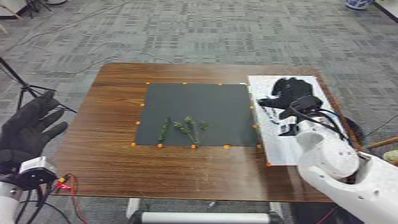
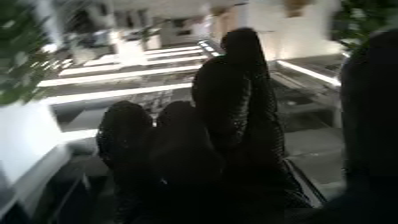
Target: Arrange flowers
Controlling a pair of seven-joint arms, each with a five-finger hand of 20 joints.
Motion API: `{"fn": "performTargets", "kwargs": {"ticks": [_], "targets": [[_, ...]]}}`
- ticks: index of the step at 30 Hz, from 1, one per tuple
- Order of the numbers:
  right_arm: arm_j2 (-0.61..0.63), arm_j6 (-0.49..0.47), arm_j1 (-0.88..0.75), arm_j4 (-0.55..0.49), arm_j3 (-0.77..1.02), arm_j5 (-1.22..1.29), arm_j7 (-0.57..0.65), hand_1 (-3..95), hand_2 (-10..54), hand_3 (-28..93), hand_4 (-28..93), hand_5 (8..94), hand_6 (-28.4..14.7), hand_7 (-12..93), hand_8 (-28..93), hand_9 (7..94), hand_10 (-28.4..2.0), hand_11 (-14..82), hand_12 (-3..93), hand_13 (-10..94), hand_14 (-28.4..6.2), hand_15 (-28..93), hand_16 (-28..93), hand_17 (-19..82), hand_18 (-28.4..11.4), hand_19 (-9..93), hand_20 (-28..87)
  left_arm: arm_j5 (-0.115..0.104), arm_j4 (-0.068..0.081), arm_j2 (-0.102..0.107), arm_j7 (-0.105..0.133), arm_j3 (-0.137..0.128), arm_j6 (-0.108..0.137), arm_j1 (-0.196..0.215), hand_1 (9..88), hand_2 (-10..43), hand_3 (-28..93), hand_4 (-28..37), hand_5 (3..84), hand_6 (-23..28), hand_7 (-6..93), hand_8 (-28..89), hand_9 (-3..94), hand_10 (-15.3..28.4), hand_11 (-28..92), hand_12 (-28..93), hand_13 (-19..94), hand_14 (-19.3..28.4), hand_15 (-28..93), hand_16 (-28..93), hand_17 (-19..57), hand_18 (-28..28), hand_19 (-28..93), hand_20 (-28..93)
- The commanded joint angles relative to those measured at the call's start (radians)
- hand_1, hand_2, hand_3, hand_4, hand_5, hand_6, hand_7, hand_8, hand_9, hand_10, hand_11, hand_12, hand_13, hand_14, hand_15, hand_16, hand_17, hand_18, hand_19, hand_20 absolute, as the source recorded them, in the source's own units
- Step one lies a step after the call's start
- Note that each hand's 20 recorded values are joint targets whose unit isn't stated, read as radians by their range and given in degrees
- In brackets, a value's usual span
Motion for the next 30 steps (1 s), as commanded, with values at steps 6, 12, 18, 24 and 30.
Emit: {"fn": "performTargets", "kwargs": {"ticks": [6, 12, 18, 24, 30], "targets": [[-0.02, -0.091, 0.147, 0.119, -0.163, 0.038, 0.025, 57.8, -7.8, -28, -17, 67.3, 0.4, 46, -14, 73.3, -10.9, 58.9, 36.6, 73, -6.9, 84, 38, 41, -20.2, 93, 70, 0.004, -0.007, -0.013, 0.0, -0.003, 0.0, 0.007, 23.2, -4.3, 67, -28.3, 18.9, 1.4, 20.6, -10, 13.2, 8.2, 17, 20, 4, 11.1, 40, -4, -12.8, 17.8, 37, 12], [-0.026, -0.109, 0.218, 0.167, -0.224, 0.043, 0.045, 52.0, -9.3, -20, -3, 68.4, 0.2, 48, -16, 75.2, -11.1, 58.7, 35.2, 75, -7.2, 83, 37, 45, -23.1, 93, 68, 0.006, -0.007, -0.009, -0.007, -0.009, -0.007, 0.005, 23.2, -4.2, 67, -28.3, 18.9, 1.4, 20.6, -10, 13.3, 8.3, 18, 20, 4, 11.1, 40, -4, -12.9, 17.9, 37, 12], [-0.029, -0.144, 0.277, 0.199, -0.293, 0.046, 0.041, 47.6, -9.5, 17, -19, 69.0, 0.2, 49, -16, 75.8, -11.3, 58.7, 34.2, 76, -7.1, 82, 37, 45, -23.3, 93, 68, 0.002, -0.004, -0.009, -0.009, -0.007, -0.01, 0.004, 23.2, -4.1, 67, -28.3, 18.9, 1.4, 20.6, -10, 13.4, 8.4, 18, 20, 4, 11.1, 40, -5, -12.8, 17.9, 37, 12], [-0.042, -0.183, 0.315, 0.24, -0.342, 0.073, 0.02, 46.4, -9.5, 27, -26, 68.8, 0.2, 49, -16, 75.8, -11.4, 58.7, 34.2, 76, -7.0, 82, 37, 45, -23.2, 93, 68, 0.005, -0.002, -0.002, -0.008, -0.008, -0.015, -0.008, 23.1, -4.1, 67, -28.3, 18.9, 1.4, 20.6, -10, 13.5, 8.4, 18, 20, 4, 11.1, 40, -4, -12.8, 17.9, 37, 12], [-0.07, -0.286, 0.349, 0.293, -0.387, 0.061, 0.023, 42.8, -9.5, 35, -28, 69.0, 0.1, 49, -16, 75.8, -11.3, 58.7, 34.2, 76, -7.1, 82, 37, 45, -23.3, 93, 68, 0.005, 0.0, 0.001, -0.009, -0.006, -0.018, -0.012, 23.2, -4.1, 67, -28.3, 19.0, 1.4, 20.6, -10, 13.6, 8.4, 18, 20, 4, 11.2, 40, -5, -12.9, 17.9, 37, 12]]}}
